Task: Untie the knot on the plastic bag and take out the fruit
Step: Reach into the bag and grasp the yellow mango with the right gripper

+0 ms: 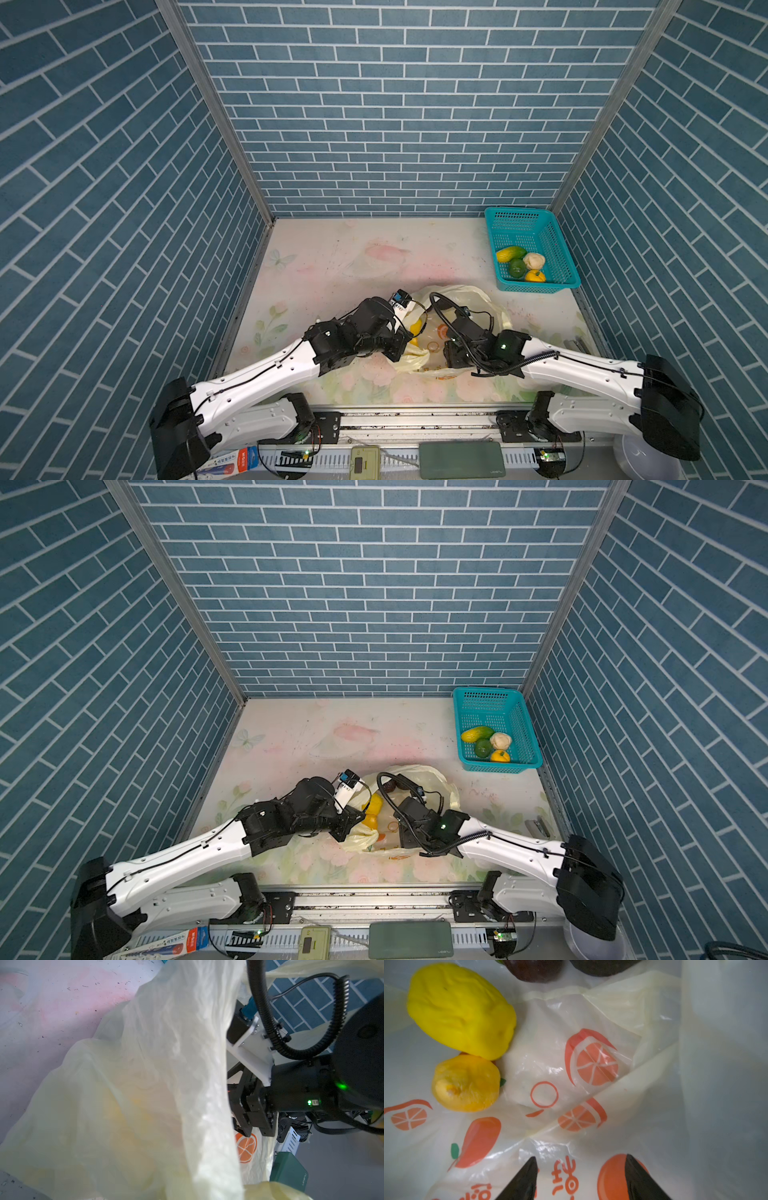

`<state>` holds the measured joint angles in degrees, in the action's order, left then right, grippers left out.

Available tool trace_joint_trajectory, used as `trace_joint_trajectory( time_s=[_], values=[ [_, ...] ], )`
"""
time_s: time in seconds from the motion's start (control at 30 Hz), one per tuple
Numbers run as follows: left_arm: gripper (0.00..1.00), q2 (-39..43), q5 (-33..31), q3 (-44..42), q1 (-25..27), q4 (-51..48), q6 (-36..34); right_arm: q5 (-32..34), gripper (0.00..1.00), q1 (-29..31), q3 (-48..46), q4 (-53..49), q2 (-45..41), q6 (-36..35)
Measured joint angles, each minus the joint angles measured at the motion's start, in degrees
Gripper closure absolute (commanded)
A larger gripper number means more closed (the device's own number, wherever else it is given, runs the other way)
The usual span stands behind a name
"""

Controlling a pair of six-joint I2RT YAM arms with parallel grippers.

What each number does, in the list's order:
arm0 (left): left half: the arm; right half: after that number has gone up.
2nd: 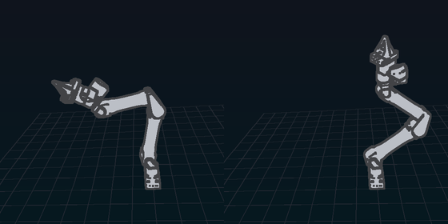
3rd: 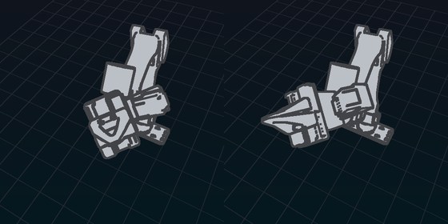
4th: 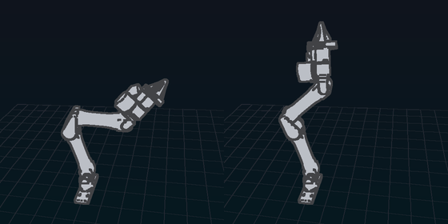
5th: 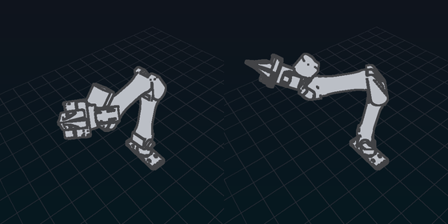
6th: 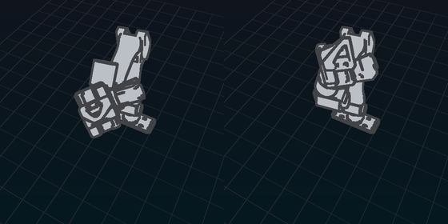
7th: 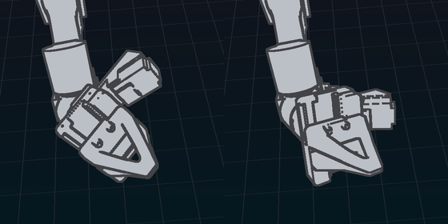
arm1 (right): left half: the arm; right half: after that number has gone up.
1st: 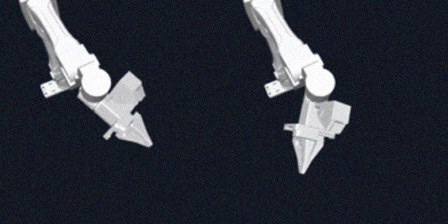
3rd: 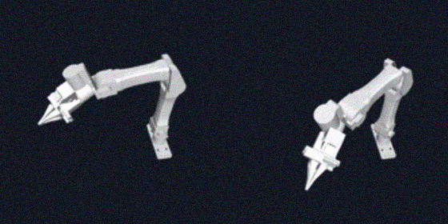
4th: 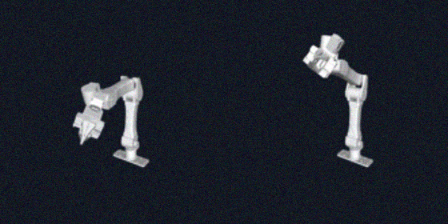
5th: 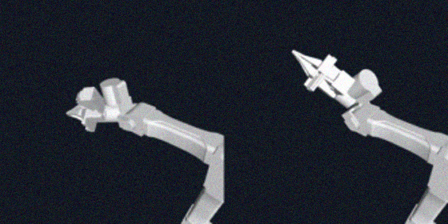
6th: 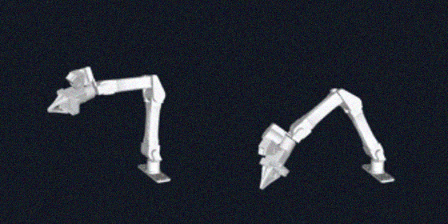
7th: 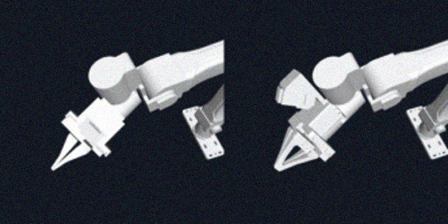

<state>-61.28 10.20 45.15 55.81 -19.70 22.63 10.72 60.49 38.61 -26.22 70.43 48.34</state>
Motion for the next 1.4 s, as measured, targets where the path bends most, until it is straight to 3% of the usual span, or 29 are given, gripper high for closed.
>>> trace_joint_trajectory(
  time_s=[0.2,0.5,0.87,1.03,1.23,1.4],
  values=[
    [1.0,-0.81,0.04,-2.12,0.0,4.48,-0.52,0.04,0.3,0.0,4.2,11.17,9.29,-2.29],
    [1.0,-1.07,0.31,-3.52,-0.02,7.02,-1.57,-0.02,0.17,-1.55,5.22,24.44,13.99,-0.83],
    [1.0,0.07,0.48,-4.35,-1.01,6.51,-3.5,-2.21,0.15,-1.97,10.8,31.32,24.2,1.88],
    [1.0,0.17,1.11,-4.35,-1.49,6.19,-4.11,-2.32,0.19,-2.29,13.03,30.32,27.76,2.86],
    [1.0,0.39,1.62,-4.72,-1.66,5.31,-4.31,-2.56,0.36,-2.86,13.29,30.05,28.48,4.61],
    [1.0,1.14,1.73,-6.1,-1.68,4.96,-4.48,-2.38,0.4,-3.28,12.94,29.38,27.67,5.9]
  ],
)
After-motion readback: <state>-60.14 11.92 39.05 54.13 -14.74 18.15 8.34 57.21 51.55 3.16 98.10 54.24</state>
